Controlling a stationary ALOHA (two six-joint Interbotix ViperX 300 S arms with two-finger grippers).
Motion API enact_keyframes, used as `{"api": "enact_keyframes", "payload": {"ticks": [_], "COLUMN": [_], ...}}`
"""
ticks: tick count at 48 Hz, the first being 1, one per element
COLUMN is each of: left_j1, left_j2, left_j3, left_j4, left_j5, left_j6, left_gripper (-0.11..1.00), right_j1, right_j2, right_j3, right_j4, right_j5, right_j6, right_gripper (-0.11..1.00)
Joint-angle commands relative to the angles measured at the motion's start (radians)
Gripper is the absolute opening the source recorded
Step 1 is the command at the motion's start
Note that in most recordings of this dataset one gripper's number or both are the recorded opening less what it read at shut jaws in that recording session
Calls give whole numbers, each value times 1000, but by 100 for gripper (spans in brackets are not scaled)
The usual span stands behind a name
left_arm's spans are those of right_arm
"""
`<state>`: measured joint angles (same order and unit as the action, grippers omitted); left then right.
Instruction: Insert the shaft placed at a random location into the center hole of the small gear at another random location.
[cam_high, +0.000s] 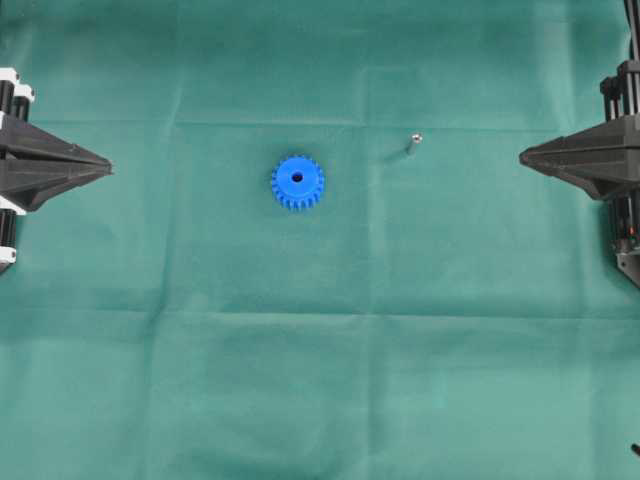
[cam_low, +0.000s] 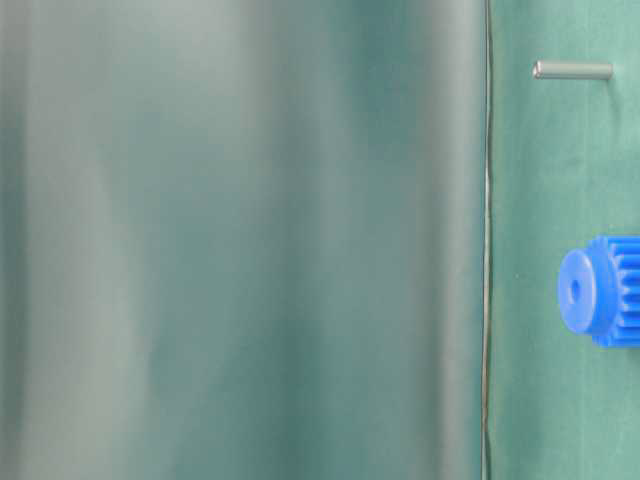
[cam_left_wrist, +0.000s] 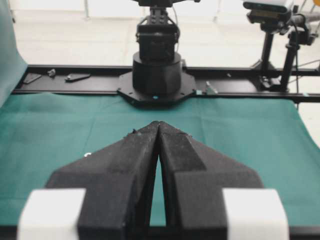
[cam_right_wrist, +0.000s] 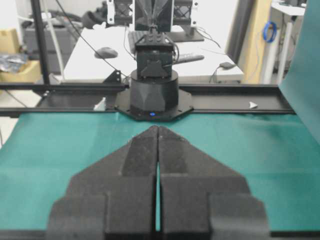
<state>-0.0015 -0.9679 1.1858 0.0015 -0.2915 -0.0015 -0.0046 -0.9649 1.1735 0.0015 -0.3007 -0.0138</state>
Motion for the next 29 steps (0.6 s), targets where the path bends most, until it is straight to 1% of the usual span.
{"api": "enact_keyframes", "payload": {"ticks": [1,8,16,24,26,29], "left_j1": [5,5,5,6,6,6], "left_j2": [9,9,9,9,9,9], "left_j3": [-34,-34,-34,-32,-34,-34], "left_j4": [14,15,15,15,15,15], "left_j5": [0,11,23,26,25,25], "left_j6": [3,5,3,3,3,3], "left_gripper": [0,0,0,0,0,0], "right_j1": [-8,-46,-69,-115,-130,-160], "right_j2": [14,28,55,127,152,201], "right_j3": [-17,-20,-15,-5,-3,0], "right_j4": [-6,-6,-6,0,3,11], "right_j5": [3,5,3,2,0,-6], "right_j6": [-3,-12,-20,-11,-9,-8], "right_gripper": [1,1,1,1,3,12]}}
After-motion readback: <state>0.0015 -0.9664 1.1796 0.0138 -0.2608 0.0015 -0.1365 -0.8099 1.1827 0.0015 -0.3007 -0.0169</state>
